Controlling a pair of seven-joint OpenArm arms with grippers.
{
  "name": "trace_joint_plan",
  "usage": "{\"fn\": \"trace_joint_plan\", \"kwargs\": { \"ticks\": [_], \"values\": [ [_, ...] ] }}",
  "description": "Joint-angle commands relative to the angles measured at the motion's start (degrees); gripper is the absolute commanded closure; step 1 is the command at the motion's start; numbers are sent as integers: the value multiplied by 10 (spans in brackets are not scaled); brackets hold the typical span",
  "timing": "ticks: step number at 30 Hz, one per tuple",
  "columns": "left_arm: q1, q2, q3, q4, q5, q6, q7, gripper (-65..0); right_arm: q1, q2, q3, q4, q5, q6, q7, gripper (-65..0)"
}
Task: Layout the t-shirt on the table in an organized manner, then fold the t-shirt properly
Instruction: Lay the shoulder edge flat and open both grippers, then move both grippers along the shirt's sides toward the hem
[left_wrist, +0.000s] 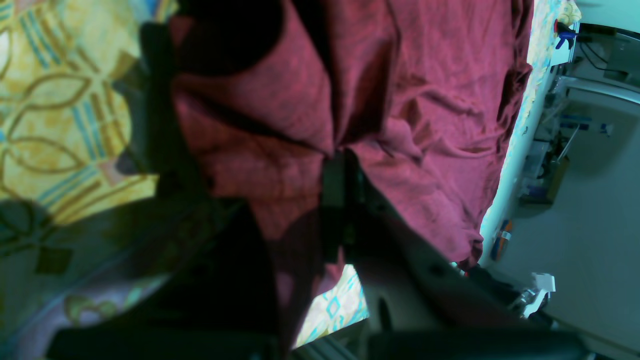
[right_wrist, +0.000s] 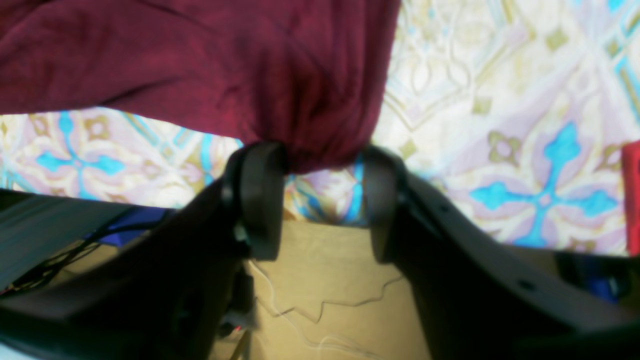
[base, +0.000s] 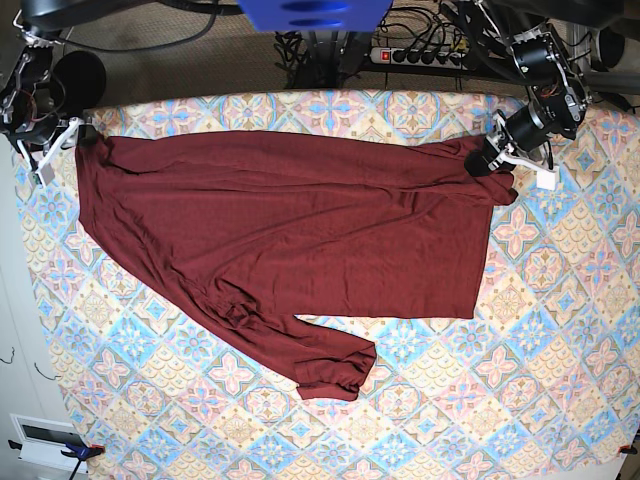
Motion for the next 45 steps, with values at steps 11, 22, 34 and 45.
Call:
{"fn": "trace_joint_plan", "kwargs": {
  "ticks": [11,22,34,45],
  "values": [
    [-3,-7,-2,9,-11,-3,-2,0,29,14,38,-28,4,1,12,-260],
    [-3,-7,-2,9,-10,-3,-2,0,-18,14,54,125,6,1,7,-236],
    [0,-30,-1,31,-10,-3,7,-121,-42,14,17,197,4,1,12,-179],
    [20,-33,-4,131,-10,-3,35,-514,-9,14,-6,194,3,1,12,-180]
  ]
}}
